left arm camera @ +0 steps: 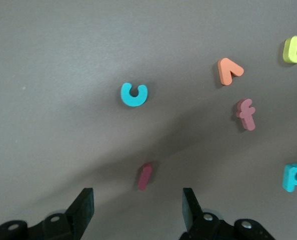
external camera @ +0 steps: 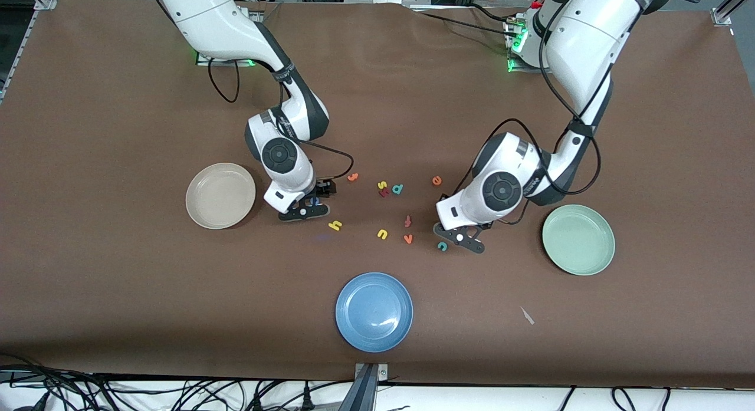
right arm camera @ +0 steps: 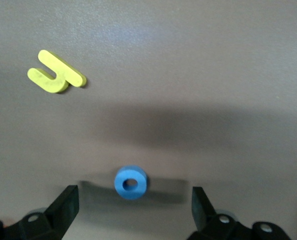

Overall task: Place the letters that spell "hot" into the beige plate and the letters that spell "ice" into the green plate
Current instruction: 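Grasp the blue ring with the right gripper while the left gripper grasps the pink i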

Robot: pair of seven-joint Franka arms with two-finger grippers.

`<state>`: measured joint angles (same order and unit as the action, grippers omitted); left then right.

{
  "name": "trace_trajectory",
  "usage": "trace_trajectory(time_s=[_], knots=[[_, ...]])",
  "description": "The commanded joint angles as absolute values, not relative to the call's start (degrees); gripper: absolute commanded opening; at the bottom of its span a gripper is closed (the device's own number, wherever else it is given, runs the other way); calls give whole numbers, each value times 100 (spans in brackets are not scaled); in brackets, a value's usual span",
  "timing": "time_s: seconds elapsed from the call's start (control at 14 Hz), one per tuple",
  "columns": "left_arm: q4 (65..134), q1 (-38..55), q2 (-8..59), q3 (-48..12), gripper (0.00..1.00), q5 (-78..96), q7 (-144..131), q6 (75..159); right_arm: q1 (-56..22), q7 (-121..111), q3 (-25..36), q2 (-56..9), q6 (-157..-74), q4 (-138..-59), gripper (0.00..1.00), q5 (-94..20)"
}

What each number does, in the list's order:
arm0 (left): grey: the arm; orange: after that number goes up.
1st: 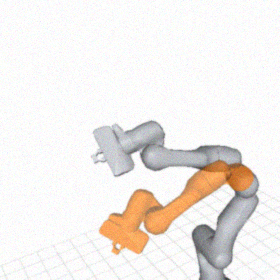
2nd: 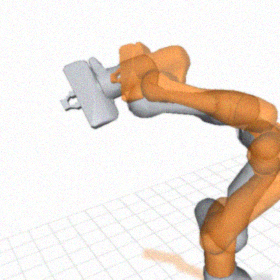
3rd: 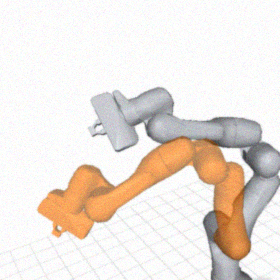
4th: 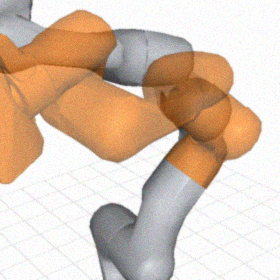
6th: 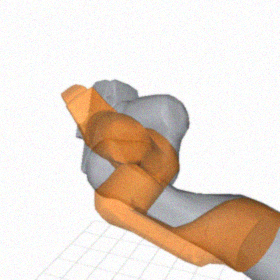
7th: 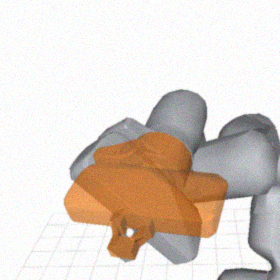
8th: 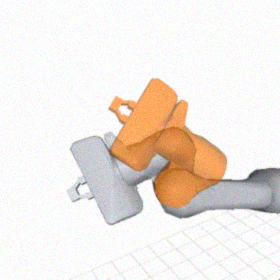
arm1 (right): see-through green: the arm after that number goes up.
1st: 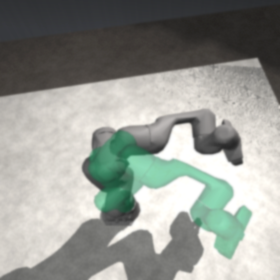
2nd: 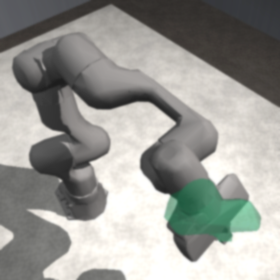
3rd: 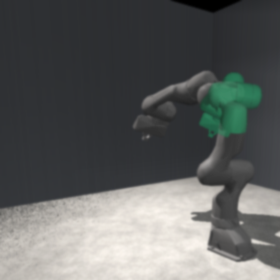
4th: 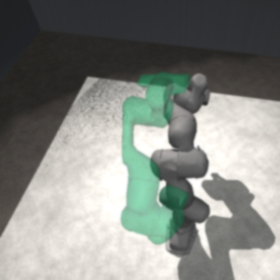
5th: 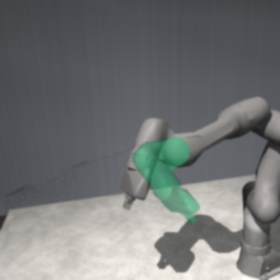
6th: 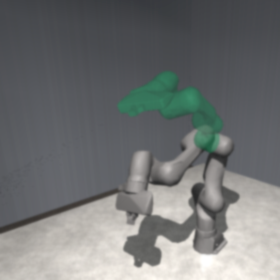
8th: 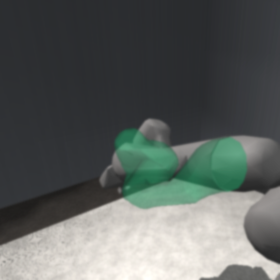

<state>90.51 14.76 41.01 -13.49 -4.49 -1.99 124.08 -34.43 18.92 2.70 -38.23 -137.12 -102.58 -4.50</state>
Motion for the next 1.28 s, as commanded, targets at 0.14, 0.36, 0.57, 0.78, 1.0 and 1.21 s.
trace_trajectory(time_s=[0.14,0.36,0.57,0.78,1.0,1.21], knots=[[9351,1556,4262,-1292,55,-633,-106,12910,-3454,1697,264,-3955,-13474,-10011,84,-571],[9352,1573,4315,-1301,54,-1018,-106,12955,-3445,1591,264,-3911,-13141,-10011,58,-580],[9360,1582,4342,-1301,24,-1037,-114,13069,-3445,1591,264,-3867,-13131,-10011,45,-606],[9369,1704,4350,-1292,0,-1107,-114,13096,-3419,1591,272,-3867,-13148,-9976,43,-606],[9334,1618,4080,-1301,0,-1283,-45,12677,-3384,1591,272,-3876,-13192,-9923,42,-606],[9159,1277,3683,-1257,0,-1283,603,11647,-3384,1591,272,-3902,-13192,-9844,42,-606]])
